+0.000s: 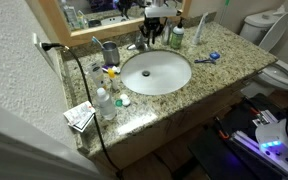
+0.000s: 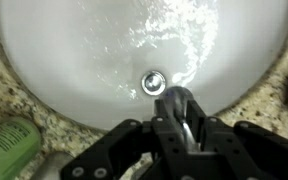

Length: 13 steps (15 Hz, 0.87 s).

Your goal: Open the tap, wet the shaving stick then close tap

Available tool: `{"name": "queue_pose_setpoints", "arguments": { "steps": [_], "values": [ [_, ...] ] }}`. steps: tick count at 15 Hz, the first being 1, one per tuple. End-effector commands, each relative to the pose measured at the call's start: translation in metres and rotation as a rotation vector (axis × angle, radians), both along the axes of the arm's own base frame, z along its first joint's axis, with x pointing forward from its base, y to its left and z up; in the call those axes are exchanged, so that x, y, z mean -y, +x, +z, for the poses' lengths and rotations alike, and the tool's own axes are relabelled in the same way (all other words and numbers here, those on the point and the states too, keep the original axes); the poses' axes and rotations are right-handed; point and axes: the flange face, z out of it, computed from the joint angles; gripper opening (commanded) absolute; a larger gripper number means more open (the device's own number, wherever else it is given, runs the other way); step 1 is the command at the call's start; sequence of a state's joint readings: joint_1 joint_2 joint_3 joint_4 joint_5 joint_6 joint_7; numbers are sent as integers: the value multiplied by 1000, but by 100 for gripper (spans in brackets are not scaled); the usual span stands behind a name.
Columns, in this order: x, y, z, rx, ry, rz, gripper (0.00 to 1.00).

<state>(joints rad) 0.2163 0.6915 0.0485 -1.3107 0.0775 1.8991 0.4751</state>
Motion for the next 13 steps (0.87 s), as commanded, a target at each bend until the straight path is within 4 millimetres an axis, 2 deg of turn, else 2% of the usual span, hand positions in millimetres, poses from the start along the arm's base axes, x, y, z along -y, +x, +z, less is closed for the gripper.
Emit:
{"name": "queue_pose_setpoints", "arguments": {
  "steps": [1,2,3,5,10,11,12,13],
  "values": [
    [20,-11,-27,-182,-59,-40,7],
    [23,-16,-30,-213,-69,-44,7],
    [22,-21,-26,-229,-78,-44,55],
    [14,-32,-7,-235,-78,-8,62],
    [-7,-67,85,-136,-73,135,97],
    [-7,-75,102,-134,-63,168,99],
    [-13,-51,77,-133,-64,106,86],
    [-15,-59,96,-124,-58,127,92]
  ]
}}
